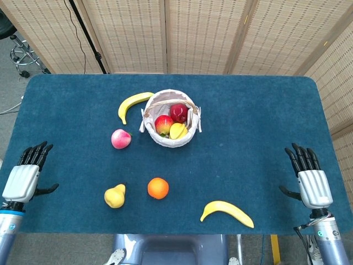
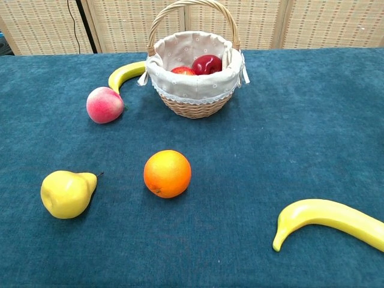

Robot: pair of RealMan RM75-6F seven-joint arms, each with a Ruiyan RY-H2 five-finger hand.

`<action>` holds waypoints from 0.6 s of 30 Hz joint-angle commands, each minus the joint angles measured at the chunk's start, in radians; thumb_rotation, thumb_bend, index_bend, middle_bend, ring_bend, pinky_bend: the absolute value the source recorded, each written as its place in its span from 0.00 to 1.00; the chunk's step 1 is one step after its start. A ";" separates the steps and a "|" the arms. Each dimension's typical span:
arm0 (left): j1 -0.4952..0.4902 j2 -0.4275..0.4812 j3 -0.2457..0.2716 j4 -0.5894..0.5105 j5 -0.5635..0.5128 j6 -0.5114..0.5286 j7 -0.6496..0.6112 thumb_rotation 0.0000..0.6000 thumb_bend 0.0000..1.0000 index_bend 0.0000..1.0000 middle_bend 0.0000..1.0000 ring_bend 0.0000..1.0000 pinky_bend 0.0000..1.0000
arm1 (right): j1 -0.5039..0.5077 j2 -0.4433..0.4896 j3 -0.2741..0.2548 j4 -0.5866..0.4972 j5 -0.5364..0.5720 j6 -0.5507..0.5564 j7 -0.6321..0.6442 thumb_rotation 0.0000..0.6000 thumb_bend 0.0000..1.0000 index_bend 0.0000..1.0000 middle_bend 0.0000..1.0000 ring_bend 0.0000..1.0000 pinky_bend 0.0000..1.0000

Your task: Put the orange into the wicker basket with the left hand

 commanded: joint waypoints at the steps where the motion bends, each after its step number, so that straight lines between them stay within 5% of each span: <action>1: 0.000 0.008 0.006 -0.018 0.022 0.001 -0.025 1.00 0.13 0.00 0.00 0.00 0.00 | 0.001 0.001 0.002 -0.001 0.000 0.002 0.003 1.00 0.00 0.00 0.00 0.00 0.00; 10: -0.041 0.034 0.042 -0.174 0.142 -0.055 -0.075 1.00 0.13 0.00 0.00 0.00 0.00 | -0.002 0.004 0.001 0.005 0.004 0.002 0.018 1.00 0.00 0.00 0.00 0.00 0.00; 18: -0.122 -0.077 0.060 -0.260 0.150 -0.198 -0.013 1.00 0.13 0.00 0.00 0.00 0.00 | -0.015 0.022 0.009 -0.004 0.003 0.033 0.047 1.00 0.00 0.00 0.00 0.00 0.00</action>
